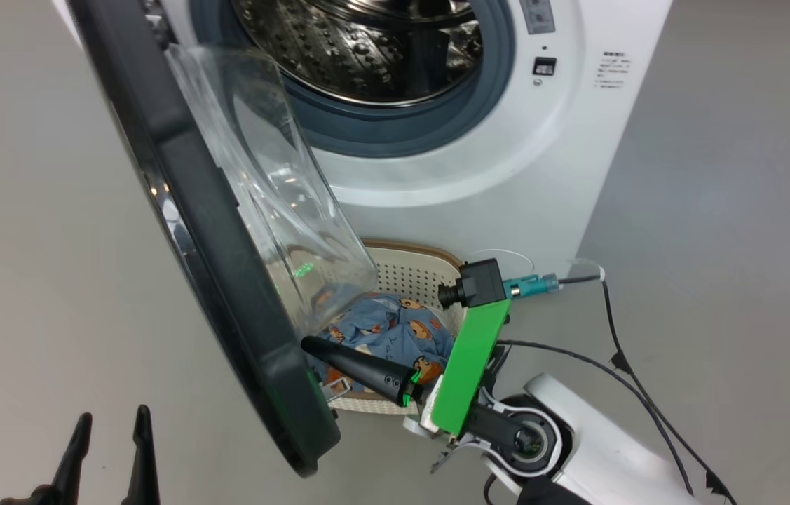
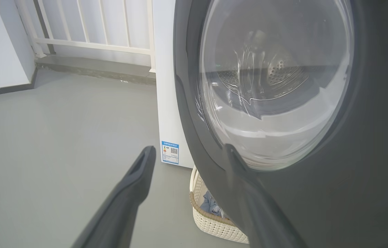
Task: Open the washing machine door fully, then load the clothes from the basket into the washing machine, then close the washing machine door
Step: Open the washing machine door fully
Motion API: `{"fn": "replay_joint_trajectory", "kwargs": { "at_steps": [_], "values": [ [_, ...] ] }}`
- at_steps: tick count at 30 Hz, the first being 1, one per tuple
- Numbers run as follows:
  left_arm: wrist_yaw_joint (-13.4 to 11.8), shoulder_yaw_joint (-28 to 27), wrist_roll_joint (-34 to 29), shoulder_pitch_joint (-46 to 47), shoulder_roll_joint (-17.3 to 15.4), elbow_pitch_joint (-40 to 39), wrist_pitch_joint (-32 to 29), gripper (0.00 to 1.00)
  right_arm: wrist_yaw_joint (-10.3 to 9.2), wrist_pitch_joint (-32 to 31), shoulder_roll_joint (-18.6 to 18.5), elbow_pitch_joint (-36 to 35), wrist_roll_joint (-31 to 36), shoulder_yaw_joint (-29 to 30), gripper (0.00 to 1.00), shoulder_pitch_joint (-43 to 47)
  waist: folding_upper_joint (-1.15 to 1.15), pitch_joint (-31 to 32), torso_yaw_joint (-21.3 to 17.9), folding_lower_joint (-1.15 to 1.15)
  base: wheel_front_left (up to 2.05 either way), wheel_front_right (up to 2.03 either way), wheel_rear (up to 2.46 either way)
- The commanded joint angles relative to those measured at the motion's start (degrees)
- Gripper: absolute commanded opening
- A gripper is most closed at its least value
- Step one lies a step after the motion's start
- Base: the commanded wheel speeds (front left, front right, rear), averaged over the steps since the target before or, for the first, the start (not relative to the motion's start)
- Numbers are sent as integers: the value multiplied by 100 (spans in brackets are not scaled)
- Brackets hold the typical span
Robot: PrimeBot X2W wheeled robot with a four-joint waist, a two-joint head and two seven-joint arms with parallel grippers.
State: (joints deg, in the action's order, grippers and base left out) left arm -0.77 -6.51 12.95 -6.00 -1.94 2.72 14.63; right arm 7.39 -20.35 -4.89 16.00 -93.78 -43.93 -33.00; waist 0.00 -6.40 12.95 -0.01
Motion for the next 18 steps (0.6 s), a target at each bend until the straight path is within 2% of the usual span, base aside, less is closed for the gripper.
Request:
{"fn": "replay_joint_trajectory", "kwargs": {
  "at_steps": [1, 11, 18],
  "values": [
    [-38, -155, 48, 16, -94, -170, 37, 100, 10, 91, 201, -104, -53, -152, 0, -119, 0, 112, 135, 1, 0, 0, 0],
    [-25, -84, 28, -134, -94, -222, 37, 100, 10, 828, 201, 108, -521, -785, 0, -201, 0, 318, 343, 1, 0, 0, 0],
    [13, -233, -22, -151, -94, -224, 37, 100, 10, 1099, 201, 76, -501, -884, 0, -237, 0, 377, 186, 1, 0, 0, 0]
  ]
}}
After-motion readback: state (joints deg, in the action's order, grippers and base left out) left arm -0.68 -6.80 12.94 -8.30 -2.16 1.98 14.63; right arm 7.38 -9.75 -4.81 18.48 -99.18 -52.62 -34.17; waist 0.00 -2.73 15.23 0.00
